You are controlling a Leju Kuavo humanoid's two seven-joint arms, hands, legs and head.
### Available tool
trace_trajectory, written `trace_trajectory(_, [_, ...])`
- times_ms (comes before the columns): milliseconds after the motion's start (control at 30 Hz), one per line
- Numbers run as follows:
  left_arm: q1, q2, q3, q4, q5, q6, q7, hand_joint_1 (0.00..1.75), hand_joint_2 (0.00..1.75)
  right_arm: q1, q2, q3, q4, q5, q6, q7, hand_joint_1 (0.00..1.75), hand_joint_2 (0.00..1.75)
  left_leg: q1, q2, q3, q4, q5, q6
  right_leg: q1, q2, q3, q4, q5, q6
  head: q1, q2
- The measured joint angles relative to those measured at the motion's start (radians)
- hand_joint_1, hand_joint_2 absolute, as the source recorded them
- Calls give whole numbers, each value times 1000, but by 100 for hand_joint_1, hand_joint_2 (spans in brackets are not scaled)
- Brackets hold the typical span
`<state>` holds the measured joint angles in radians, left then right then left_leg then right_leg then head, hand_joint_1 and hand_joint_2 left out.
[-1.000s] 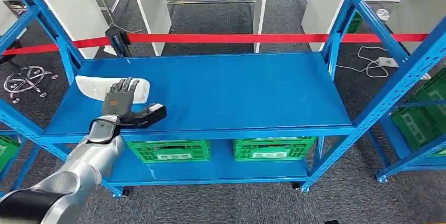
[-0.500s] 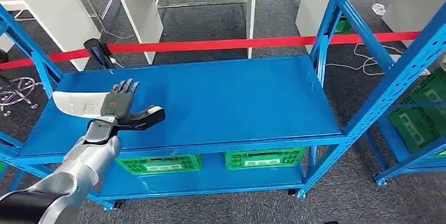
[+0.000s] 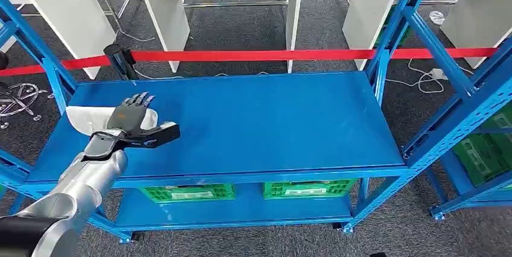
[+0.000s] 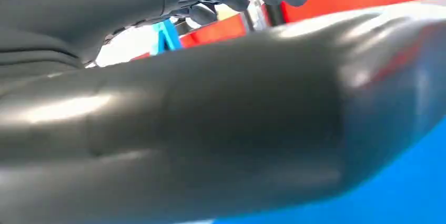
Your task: Take the parts from the cabinet and place them on the table.
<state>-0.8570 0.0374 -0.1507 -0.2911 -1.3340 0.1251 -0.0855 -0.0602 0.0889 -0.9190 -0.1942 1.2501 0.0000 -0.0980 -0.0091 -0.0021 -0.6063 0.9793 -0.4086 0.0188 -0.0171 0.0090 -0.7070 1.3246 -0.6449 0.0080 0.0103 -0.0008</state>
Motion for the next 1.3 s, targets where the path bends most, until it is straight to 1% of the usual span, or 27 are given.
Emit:
trace_trajectory(33, [0,7,3,-1,9,-11,-51,0,0,1,-3,0,0,0,0,0,0,0,6,-5,-1,31,-21,-13,-6,-7,87,-229,159,7,0,0])
trace_trajectory(67, [-7,22,6,-5,24,-46,-87,0,0,-3,-3,-1,0,-2,0,2,0,0,-1,-6,-11,51,-35,-28,-3,-2,104,-267,150,-15,-4,0])
trace_trajectory(133, [-16,28,10,-5,35,-75,-112,0,0,-2,-3,-4,0,-3,2,5,0,0,1,-6,-10,47,-29,-39,3,-2,102,-266,152,-25,-3,0])
trace_trajectory(200, [-22,35,16,-10,47,-89,-133,0,0,-3,-3,-8,0,-3,5,5,0,0,4,-4,-17,55,-36,-50,-6,-3,104,-275,162,-40,-3,0])
trace_trajectory(233, [-28,39,21,-13,54,-90,-146,0,0,-3,-3,-10,0,-4,8,5,0,0,4,-3,-30,88,-63,-57,-7,-2,104,-276,164,-44,-9,0])
trace_trajectory(267, [-35,40,23,-13,60,-89,-155,0,0,-2,-3,-12,0,-5,9,5,0,0,7,-3,-58,153,-103,-63,-7,-3,103,-276,164,-45,-10,0])
trace_trajectory(300, [-37,40,25,-13,66,-88,-164,0,0,-2,-3,-16,0,-5,10,5,0,0,11,-3,-92,235,-142,-69,-8,-3,103,-276,164,-45,-10,0])
trace_trajectory(333, [-36,40,27,-13,70,-85,-172,0,0,-2,-3,-18,0,-6,10,5,0,0,13,-3,-124,306,-170,-72,-8,-4,103,-275,164,-45,-10,0])
trace_trajectory(367, [-34,40,28,-13,76,-81,-180,0,0,-2,-3,-20,0,-6,10,4,0,0,16,-3,-143,350,-178,-74,-9,-4,103,-275,164,-45,-10,0])
trace_trajectory(400, [-34,39,28,-13,79,-77,-187,0,0,-2,-3,-22,0,-6,10,4,0,0,19,-3,-139,344,-164,-75,-10,-4,103,-275,165,-44,-10,0])
trace_trajectory(433, [-34,39,28,-14,84,-71,-191,0,0,-2,-3,-24,0,-6,10,2,0,0,20,-3,-111,293,-131,-75,-12,-4,103,-275,165,-43,-10,0])
trace_trajectory(500, [-40,38,29,-18,92,-67,-198,0,0,-3,-3,-25,0,-6,10,0,0,0,22,-2,-17,116,-53,-73,-17,-3,104,-275,166,-36,-10,0])
trace_trajectory(533, [-43,38,30,-19,93,-64,-201,0,0,-3,-3,-26,0,-6,10,0,0,0,22,-3,14,47,-56,-72,-16,-3,103,-275,167,-29,-11,0])
trace_trajectory(567, [-46,36,30,-21,95,-62,-203,0,0,-3,-3,-26,0,-6,9,0,0,0,13,-5,20,43,-55,-63,-13,-1,99,-275,168,-18,-10,0])
trace_trajectory(667, [-46,37,30,-21,90,-77,-206,0,0,-2,-3,-26,0,-6,10,0,0,0,10,-6,17,39,-49,-44,-15,-2,103,-291,177,2,-10,0])
trace_trajectory(700, [-48,37,30,-21,86,-89,-210,0,0,-3,-4,-27,0,-6,9,0,0,0,15,-7,18,32,-41,-52,-13,-3,104,-295,169,-27,-9,0])
trace_trajectory(733, [-49,37,29,-21,83,-99,-210,0,0,-3,-4,-27,0,-5,9,0,0,0,14,-8,16,32,-40,-48,-11,-4,104,-296,180,-49,-8,0])
trace_trajectory(767, [-51,38,29,-20,74,-117,-208,0,0,-3,-5,-27,0,-5,9,0,0,0,14,-9,16,32,-41,-46,-11,-3,105,-300,181,-49,-9,0])
trace_trajectory(800, [-52,39,29,-20,71,-129,-205,0,0,-3,-6,-28,0,-5,9,1,0,0,13,-9,15,32,-40,-42,-11,-3,107,-304,182,-46,-8,0])
trace_trajectory(833, [-54,40,29,-20,67,-139,-203,0,0,-3,-6,-29,0,-5,9,1,0,0,13,-9,14,32,-39,-38,-11,-3,109,-308,186,-40,-9,0])
trace_trajectory(867, [-56,42,29,-20,67,-146,-202,0,0,-3,-8,-29,0,-6,10,1,0,0,13,-9,13,32,-38,-36,-11,-3,110,-312,192,-30,-9,0])
trace_trajectory(933, [-62,44,29,-20,66,-157,-201,0,0,-3,-8,-33,0,-6,10,3,0,0,12,-9,10,32,-36,-32,-12,-3,110,-317,196,-19,-9,0])
trace_trajectory(967, [-65,45,29,-20,66,-168,-202,0,0,-3,-8,-34,0,-7,10,3,0,0,12,-9,10,32,-36,-31,-13,-4,110,-319,197,-16,-9,0])
trace_trajectory(1033, [-73,50,29,-18,68,-201,-204,0,0,-3,-8,-37,0,-6,10,3,0,0,11,-9,8,33,-36,-30,-14,-3,110,-322,198,0,-9,0])
trace_trajectory(1067, [-76,53,29,-17,69,-216,-211,0,0,-3,-8,-38,0,-6,10,2,0,0,10,-9,8,33,-36,-29,-14,-3,110,-323,198,5,-9,0])
trace_trajectory(1167, [-82,61,28,-17,83,-246,-250,0,0,-2,-8,-43,0,-6,10,2,0,0,10,-8,8,33,-36,-29,-15,-3,109,-323,199,9,-9,0])
trace_trajectory(1300, [-85,71,29,-18,126,-251,-307,0,0,-2,-8,-46,0,-11,10,2,0,0,11,-8,8,33,-36,-29,-14,-3,108,-321,198,11,-9,0])
